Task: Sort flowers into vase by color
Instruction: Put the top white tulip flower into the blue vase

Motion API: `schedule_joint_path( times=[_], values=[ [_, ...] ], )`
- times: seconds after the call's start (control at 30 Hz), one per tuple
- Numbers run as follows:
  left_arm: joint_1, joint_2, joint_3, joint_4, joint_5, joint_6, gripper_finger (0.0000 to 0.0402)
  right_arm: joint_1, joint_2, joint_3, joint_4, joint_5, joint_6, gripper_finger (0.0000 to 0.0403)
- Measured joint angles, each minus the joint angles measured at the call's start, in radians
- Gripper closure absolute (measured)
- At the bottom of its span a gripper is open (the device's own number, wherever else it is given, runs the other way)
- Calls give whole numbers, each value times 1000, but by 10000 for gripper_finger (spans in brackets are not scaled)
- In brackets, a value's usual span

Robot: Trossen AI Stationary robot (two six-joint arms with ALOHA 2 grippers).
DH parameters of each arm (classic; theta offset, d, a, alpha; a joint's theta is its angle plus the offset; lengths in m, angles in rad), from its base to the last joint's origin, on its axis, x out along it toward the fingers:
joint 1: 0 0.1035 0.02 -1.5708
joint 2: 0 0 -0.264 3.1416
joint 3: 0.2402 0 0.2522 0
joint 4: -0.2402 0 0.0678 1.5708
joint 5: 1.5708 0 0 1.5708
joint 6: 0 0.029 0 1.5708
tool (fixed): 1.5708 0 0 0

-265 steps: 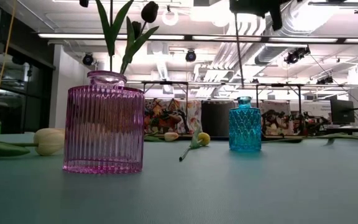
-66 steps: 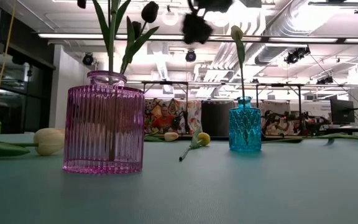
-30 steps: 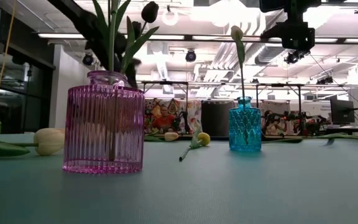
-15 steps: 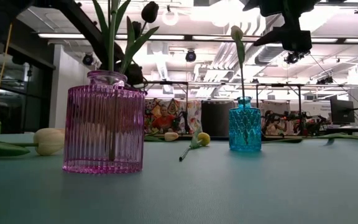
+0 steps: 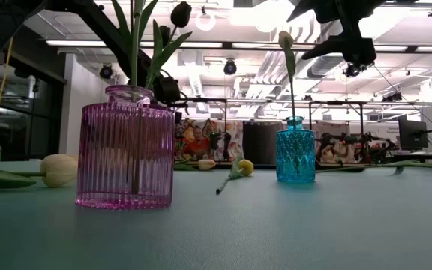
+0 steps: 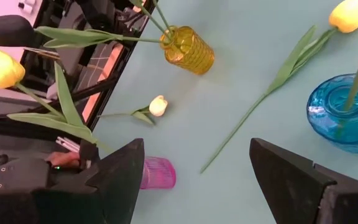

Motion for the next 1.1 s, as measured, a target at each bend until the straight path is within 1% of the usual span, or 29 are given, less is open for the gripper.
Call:
schedule_joint_path(
  times=[0.23, 0.33, 0.5, 0.6, 0.67, 0.73, 0.77, 0.8, 0.83, 1.0, 1.1],
  values=[
    [7, 60, 0, 2, -4, 1, 241, 0, 0, 0, 6, 2, 43, 123],
    [13, 83, 2, 10, 2, -9, 248, 0, 0, 0, 14, 2, 43, 123],
    [25, 114, 3, 39, 11, -68, 252, 0, 0, 1, 31, 2, 42, 123],
    [30, 118, 3, 36, 14, -60, 262, 0, 0, 1, 37, 2, 42, 123],
    [31, 119, 3, 30, 13, -49, 283, 0, 0, 1, 37, 2, 41, 123],
    [31, 118, 3, 17, -1, -47, 324, 0, 0, 1, 37, 2, 32, 123],
    [31, 115, 3, 12, -9, -49, 353, 0, 0, 1, 37, 2, 21, 123],
    [31, 107, 3, 7, -12, -58, 376, 0, 0, 1, 37, 2, 15, 123],
    [34, 100, 2, 3, -11, -72, 387, 0, 0, 1, 37, 3, 7, 123],
    [48, 8, -11, -39, -24, -119, 398, 0, 0, 1, 37, 2, -11, 123],
    [72, -103, -3, -14, -15, -148, 400, 0, 0, 1, 37, 2, -16, 123]
  ],
)
